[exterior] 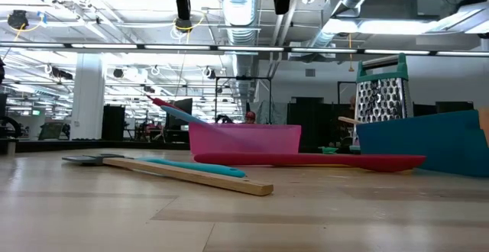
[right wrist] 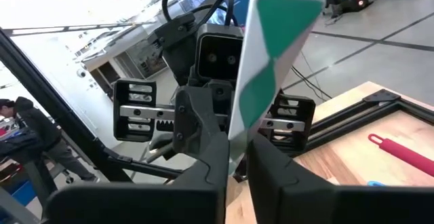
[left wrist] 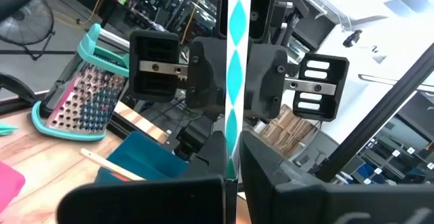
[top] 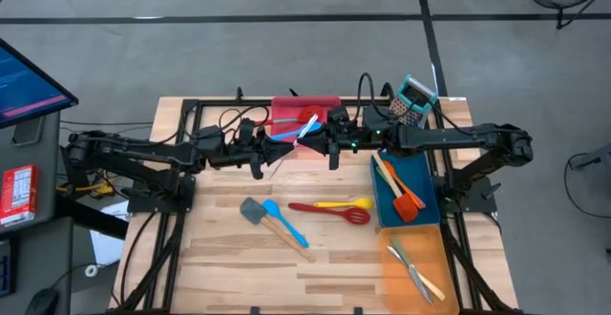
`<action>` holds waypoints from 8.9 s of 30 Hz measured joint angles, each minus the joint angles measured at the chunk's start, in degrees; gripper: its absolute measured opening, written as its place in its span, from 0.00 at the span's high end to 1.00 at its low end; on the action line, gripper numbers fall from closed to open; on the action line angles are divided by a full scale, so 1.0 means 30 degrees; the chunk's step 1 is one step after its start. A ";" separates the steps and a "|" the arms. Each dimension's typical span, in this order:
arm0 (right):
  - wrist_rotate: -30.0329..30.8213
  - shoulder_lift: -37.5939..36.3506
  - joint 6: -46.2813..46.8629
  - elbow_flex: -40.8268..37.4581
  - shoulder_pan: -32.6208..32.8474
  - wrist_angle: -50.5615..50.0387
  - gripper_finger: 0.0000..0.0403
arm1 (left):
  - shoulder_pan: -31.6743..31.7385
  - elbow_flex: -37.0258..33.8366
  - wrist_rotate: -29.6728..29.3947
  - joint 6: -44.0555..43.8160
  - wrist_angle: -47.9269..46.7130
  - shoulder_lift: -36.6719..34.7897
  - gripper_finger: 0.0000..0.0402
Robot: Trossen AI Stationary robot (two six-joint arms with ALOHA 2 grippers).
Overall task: Pick & Place Kitchen Items
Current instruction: Put the blue kitchen knife into the orange bin, then put the gray spatula into the blue bin
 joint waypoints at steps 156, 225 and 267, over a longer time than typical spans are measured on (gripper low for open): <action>-0.0962 0.1872 2.1150 -0.1019 1.5868 -2.5097 0.86 | 0.0102 0.0000 0.0561 0.0131 -0.6062 -0.6630 0.64; -0.0526 -0.0787 2.0276 -0.1231 1.4659 -2.4538 0.50 | -0.3914 -0.1971 0.7867 1.7705 -0.7737 1.0131 0.55; -0.0123 -0.0780 1.9428 -0.1224 1.4630 -2.3783 0.50 | -0.1693 -0.2062 0.5218 1.0889 -1.0321 -0.2660 0.88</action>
